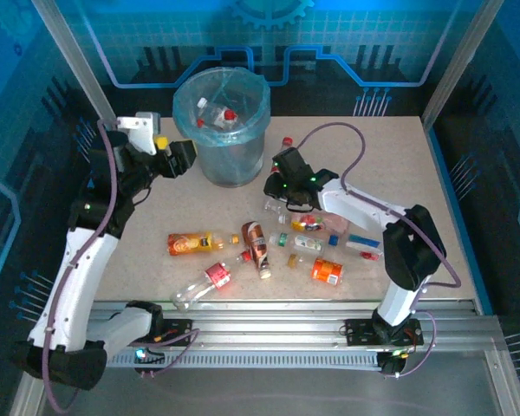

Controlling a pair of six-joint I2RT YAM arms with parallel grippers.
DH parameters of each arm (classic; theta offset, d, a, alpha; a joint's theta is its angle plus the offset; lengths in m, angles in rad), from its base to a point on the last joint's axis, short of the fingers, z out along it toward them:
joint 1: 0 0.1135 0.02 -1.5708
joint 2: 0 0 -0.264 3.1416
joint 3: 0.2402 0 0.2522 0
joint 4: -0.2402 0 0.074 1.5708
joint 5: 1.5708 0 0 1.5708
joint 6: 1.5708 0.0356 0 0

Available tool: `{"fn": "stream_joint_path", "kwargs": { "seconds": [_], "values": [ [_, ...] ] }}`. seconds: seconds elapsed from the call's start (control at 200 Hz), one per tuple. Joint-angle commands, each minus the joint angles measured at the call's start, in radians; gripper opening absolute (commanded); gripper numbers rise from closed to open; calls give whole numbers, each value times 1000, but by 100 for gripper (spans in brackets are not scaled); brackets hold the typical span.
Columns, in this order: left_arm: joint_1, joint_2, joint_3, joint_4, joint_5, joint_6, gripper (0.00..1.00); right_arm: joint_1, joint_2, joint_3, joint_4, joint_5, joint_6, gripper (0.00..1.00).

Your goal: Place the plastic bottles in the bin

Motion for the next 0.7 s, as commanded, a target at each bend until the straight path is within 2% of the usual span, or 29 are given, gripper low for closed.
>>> {"fn": "stream_joint_path", "kwargs": {
  "seconds": [0.0, 0.185, 0.41, 0.695],
  "values": [
    [8, 48, 87, -22, 141, -93, 72, -24, -64, -25, 24, 2, -57, 40],
    [-65, 127, 151, 36, 187, -154, 71, -50, -185, -105, 71, -41, -156, 38],
    [-232, 336, 396, -99, 178, -88, 70, -59, -357, -232, 177, -103, -269, 37],
    [-296, 535, 592, -113, 301, -141, 71, -48, -520, -345, 313, -229, -401, 36]
  ]
}}
